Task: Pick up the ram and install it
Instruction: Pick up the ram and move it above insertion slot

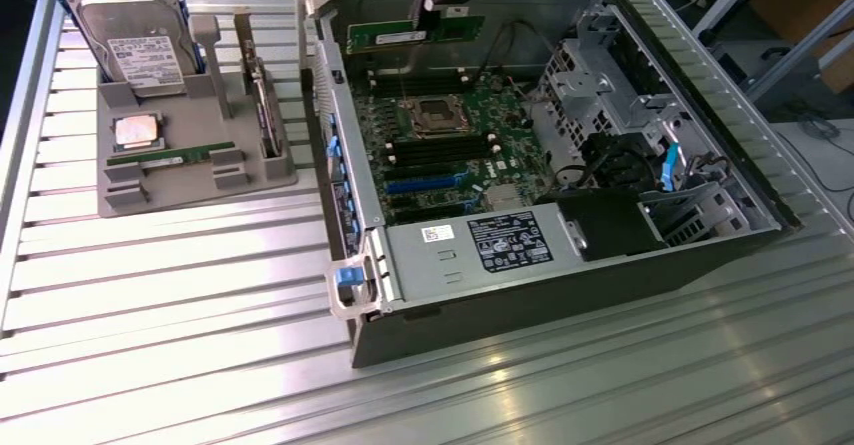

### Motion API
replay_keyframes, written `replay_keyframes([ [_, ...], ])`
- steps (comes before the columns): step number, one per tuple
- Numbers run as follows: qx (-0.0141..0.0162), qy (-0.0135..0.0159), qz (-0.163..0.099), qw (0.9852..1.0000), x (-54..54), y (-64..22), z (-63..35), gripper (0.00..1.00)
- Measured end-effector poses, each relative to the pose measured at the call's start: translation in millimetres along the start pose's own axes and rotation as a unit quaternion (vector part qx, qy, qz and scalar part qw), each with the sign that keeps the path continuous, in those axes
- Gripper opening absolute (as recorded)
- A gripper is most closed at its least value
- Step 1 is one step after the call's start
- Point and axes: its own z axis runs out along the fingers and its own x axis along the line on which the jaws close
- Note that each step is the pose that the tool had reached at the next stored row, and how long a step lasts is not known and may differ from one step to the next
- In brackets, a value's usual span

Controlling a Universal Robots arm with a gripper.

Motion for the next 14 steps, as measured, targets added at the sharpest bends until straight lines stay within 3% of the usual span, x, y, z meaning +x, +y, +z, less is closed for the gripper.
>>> replay_keyframes([
  [14,0.0,0.0,0.0,1.0,2.5,-22.3,-1.0,0.12],
])
